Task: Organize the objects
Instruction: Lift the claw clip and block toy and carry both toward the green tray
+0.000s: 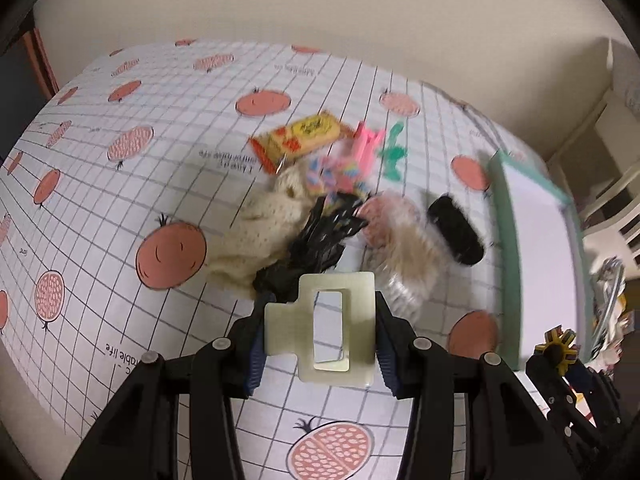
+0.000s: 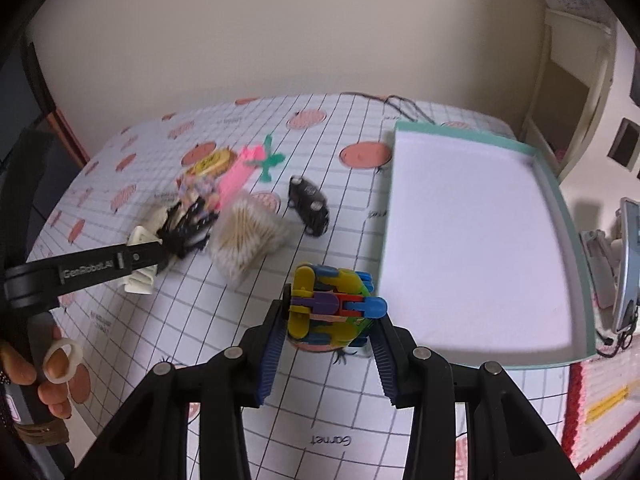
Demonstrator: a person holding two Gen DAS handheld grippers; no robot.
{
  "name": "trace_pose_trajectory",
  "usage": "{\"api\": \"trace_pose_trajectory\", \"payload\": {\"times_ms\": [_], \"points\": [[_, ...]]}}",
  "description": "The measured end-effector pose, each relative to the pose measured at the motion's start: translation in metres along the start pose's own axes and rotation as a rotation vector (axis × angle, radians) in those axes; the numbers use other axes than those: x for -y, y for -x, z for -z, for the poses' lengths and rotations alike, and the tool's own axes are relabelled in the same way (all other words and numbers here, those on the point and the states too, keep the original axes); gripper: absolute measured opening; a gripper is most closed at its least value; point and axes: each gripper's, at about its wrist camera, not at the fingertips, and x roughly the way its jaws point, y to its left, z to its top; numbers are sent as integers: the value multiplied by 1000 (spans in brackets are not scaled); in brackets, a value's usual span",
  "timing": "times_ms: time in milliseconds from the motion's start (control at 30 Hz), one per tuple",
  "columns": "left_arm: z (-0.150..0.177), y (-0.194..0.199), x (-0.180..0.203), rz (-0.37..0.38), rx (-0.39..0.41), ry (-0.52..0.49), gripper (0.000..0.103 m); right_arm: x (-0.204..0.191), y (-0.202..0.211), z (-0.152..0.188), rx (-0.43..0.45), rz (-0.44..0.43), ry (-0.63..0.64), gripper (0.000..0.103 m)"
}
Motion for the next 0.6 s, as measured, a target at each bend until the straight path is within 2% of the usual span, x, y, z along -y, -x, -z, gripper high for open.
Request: {"api": "trace_pose_trajectory", "payload": {"times_ms": [167, 300, 433, 600], "points": [[-13, 24, 17, 44, 81, 10, 48, 19, 15, -21, 56, 25, -39, 44], [-32, 31, 51, 94, 120, -33, 48, 47, 18, -44, 98, 53, -90, 44], [-50, 26, 93, 129, 156, -88, 48, 77, 10, -64, 131, 99, -125, 44], [-61, 11, 137, 204, 165, -119, 48, 106, -4, -74, 132, 144, -144, 44]]}}
